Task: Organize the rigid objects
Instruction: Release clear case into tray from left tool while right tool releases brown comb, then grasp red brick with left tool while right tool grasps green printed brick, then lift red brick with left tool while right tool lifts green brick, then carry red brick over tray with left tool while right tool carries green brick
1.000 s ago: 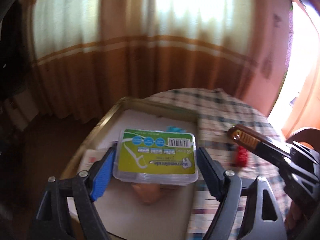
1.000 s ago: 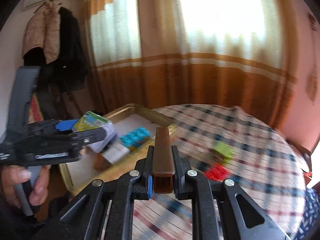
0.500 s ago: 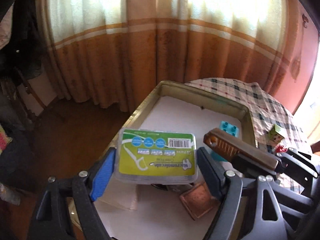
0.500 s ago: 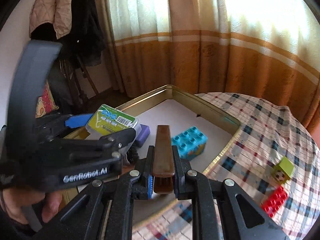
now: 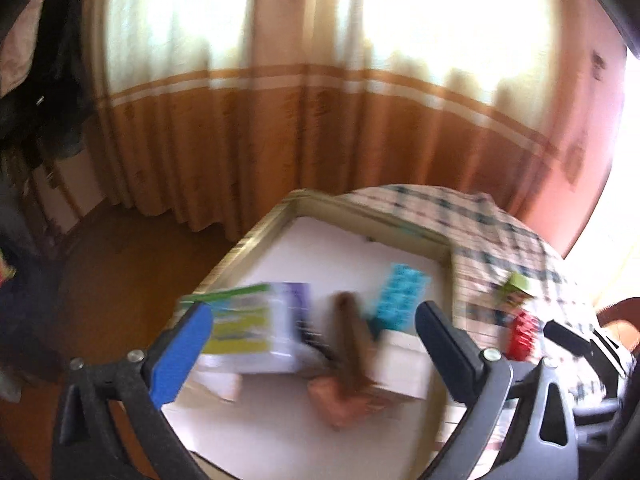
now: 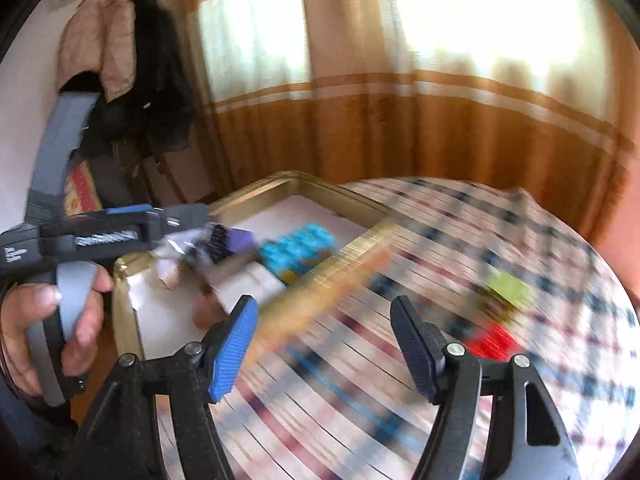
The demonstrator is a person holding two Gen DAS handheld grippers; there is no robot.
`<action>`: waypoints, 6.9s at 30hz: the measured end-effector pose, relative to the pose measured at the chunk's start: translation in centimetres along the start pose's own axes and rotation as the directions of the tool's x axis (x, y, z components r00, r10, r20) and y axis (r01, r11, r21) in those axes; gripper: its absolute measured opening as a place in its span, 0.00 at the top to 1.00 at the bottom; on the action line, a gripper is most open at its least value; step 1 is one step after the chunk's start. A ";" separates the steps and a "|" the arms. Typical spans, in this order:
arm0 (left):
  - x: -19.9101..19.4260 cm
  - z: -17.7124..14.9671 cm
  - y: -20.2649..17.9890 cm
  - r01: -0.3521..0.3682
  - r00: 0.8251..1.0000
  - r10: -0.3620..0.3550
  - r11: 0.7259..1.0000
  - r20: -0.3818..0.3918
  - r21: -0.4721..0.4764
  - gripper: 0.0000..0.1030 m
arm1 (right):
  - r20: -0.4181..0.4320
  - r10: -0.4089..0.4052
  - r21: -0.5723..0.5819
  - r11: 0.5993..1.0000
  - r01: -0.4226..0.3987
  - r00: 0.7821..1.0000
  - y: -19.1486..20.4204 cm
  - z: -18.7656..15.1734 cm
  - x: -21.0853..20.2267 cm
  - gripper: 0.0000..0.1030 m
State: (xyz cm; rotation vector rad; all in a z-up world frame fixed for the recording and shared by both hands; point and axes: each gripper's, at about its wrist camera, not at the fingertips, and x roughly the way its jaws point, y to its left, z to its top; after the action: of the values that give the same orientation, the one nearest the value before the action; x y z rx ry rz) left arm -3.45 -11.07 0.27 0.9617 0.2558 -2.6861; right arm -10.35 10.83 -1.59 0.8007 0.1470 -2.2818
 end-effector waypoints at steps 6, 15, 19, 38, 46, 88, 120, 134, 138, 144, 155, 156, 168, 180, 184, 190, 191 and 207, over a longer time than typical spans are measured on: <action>0.4 -0.5 -8.1 0.088 0.996 -0.085 0.987 -0.029 0.132 0.00 | -0.009 -0.183 0.146 0.972 0.182 0.983 -7.2 -2.2 -3.5 0.31; 4.9 -2.4 -17.4 0.194 0.976 -0.166 0.953 -0.138 0.230 0.00 | -0.070 -0.310 0.249 0.915 0.317 0.948 -12.1 -3.2 -4.0 0.31; 6.7 -3.0 -19.1 0.209 0.969 -0.167 0.948 -0.183 0.238 0.01 | -0.091 -0.351 0.279 0.890 0.362 0.932 -13.6 -3.0 -3.8 0.31; 10.4 -2.8 -19.4 0.246 0.953 -0.196 0.945 -0.231 0.213 0.70 | -0.071 -0.326 0.298 0.895 0.332 0.943 -15.3 -1.2 -1.5 0.30; 11.8 -1.7 -17.1 0.137 0.976 -0.105 0.977 -0.190 0.166 0.70 | -0.068 -0.267 0.180 0.944 0.275 0.961 -13.2 1.4 2.6 0.30; 12.4 -1.9 -16.5 0.133 0.974 -0.112 0.986 -0.195 0.099 0.70 | -0.101 -0.189 0.165 0.965 0.204 0.977 -11.5 1.5 6.4 0.67; 7.8 -2.8 -14.9 0.164 0.982 -0.157 0.984 -0.103 0.070 0.70 | 0.036 -0.211 0.233 0.952 0.197 0.977 -10.3 -1.0 -0.7 0.67; 6.3 -3.2 -14.5 0.152 0.987 -0.147 0.984 -0.064 0.091 0.70 | 0.080 -0.214 0.211 0.958 0.193 0.974 -8.8 -1.5 -1.5 0.67; 5.7 -3.3 -14.3 0.149 0.988 -0.145 0.984 -0.049 0.097 0.70 | 0.097 -0.222 0.211 0.957 0.198 0.970 -8.7 -1.6 -1.9 0.67; 5.2 -3.4 -13.7 0.140 0.990 -0.138 0.986 -0.031 0.095 0.70 | 0.119 -0.230 0.195 0.959 0.204 0.966 -8.0 -1.5 -2.5 0.67; 4.5 -4.0 -13.4 0.148 0.989 -0.147 0.984 -0.021 0.103 0.70 | 0.117 -0.219 0.169 0.965 0.198 0.969 -7.0 -1.6 -2.3 0.67; 4.4 -4.1 -13.3 0.153 0.988 -0.152 0.983 -0.020 0.102 0.70 | 0.116 -0.219 0.168 0.966 0.199 0.969 -7.0 -1.6 -2.3 0.67; 2.9 -4.6 -12.7 0.186 0.982 -0.189 0.977 0.015 0.108 0.70 | 0.122 -0.206 0.147 0.971 0.188 0.971 -6.0 -1.8 -2.0 0.67; 1.7 -5.1 -12.2 0.172 0.983 -0.179 0.977 0.043 0.129 0.70 | 0.130 -0.201 0.143 0.973 0.183 0.971 -5.5 -1.8 -2.1 0.67; 1.2 -5.3 -12.0 0.170 0.982 -0.179 0.975 0.055 0.140 0.70 | 0.132 -0.195 0.137 0.975 0.177 0.972 -5.1 -1.7 -2.1 0.67; 0.6 -5.5 -11.8 0.168 0.982 -0.179 0.974 0.067 0.150 0.70 | 0.135 -0.186 0.130 0.977 0.169 0.973 -4.5 -1.7 -2.2 0.67; 0.4 -5.5 -11.7 0.169 0.981 -0.181 0.974 0.069 0.150 0.70 | 0.135 -0.184 0.129 0.977 0.167 0.974 -4.4 -1.8 -2.2 0.67; -1.3 -5.2 -10.3 0.171 0.976 -0.188 0.975 0.110 0.145 0.70 | 0.137 -0.161 0.109 0.983 0.147 0.977 -2.8 -1.9 -2.0 0.67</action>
State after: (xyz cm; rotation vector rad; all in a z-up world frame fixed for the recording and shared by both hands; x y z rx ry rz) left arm -2.68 0.28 -2.14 0.8408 0.1435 -2.9489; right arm -10.12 14.70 -2.25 0.6894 0.0307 -2.5017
